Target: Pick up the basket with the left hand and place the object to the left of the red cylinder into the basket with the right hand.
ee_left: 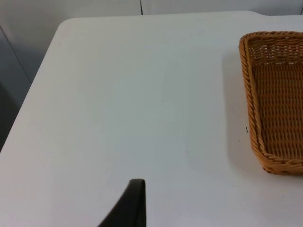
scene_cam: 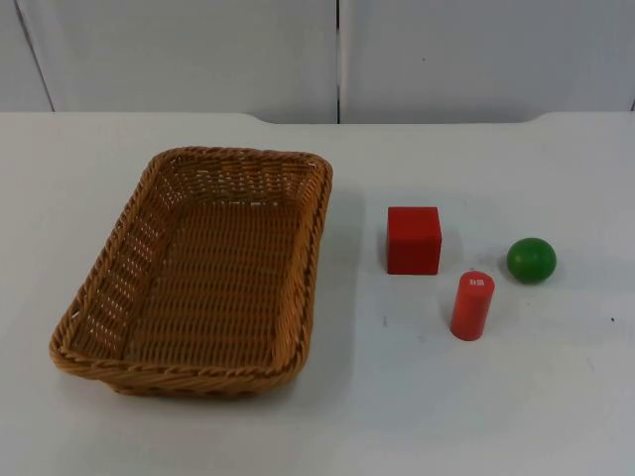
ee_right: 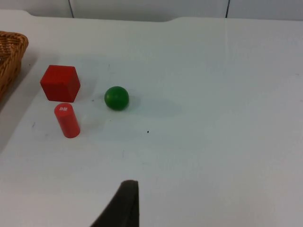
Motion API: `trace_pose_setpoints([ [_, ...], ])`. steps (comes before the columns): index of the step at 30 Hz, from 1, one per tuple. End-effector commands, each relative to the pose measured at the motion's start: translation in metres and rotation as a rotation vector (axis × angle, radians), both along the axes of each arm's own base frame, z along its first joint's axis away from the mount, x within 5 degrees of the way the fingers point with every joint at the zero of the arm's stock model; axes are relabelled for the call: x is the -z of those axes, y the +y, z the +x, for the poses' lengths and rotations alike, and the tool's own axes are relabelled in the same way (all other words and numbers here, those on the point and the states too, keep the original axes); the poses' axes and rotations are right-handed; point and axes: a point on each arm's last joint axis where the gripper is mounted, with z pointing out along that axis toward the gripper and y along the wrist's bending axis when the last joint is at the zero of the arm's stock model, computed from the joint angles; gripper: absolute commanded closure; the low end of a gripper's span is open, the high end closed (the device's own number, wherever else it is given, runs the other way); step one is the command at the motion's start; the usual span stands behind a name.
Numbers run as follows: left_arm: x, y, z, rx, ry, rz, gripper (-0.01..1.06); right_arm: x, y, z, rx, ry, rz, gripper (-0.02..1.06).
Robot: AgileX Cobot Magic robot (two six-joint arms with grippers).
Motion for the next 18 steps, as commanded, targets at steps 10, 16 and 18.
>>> trace_pose_setpoints([
  [10,0.0012,0.0005,-0.0004,-0.006,0.001,0.001,0.00,0.0013,0.0005,0.0003,-0.004,-0.001,-0.004,-0.01],
  [16,0.0012,0.0005,-0.0004,-0.006,0.001,0.001,0.00,0.0013,0.0005,0.0003,-0.004,-0.001,-0.004,-0.01],
  [18,0.0012,0.0003,-0.0004,-0.005,0.001,-0.001,0.00,0.0013,0.0005,0.0003,-0.004,-0.001,-0.004,-0.01],
])
